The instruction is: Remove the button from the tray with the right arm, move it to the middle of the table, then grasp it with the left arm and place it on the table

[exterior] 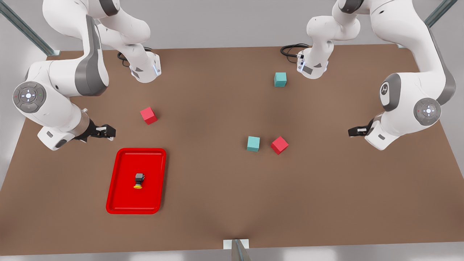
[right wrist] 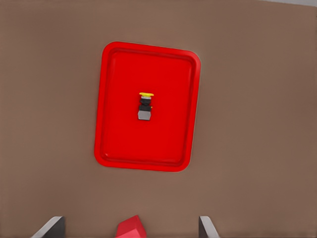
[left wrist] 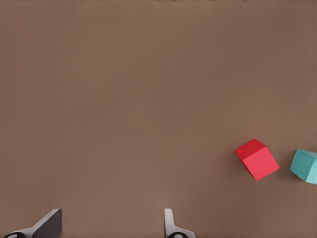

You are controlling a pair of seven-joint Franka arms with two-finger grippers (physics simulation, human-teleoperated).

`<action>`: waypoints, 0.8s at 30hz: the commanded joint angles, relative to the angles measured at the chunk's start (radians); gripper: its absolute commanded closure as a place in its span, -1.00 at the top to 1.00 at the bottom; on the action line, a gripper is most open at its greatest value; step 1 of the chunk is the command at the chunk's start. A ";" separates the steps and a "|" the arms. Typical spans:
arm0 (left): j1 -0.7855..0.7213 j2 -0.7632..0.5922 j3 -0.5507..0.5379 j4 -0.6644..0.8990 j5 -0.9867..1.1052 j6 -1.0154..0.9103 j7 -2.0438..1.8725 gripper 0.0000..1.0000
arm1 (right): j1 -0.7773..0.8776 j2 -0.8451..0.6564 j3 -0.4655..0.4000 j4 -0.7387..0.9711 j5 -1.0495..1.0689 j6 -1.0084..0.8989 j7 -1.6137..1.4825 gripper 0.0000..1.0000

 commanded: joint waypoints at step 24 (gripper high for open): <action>0.005 0.051 0.009 0.002 -0.045 0.059 0.025 1.00 | -0.015 0.456 -0.026 -0.203 0.025 0.684 0.313 1.00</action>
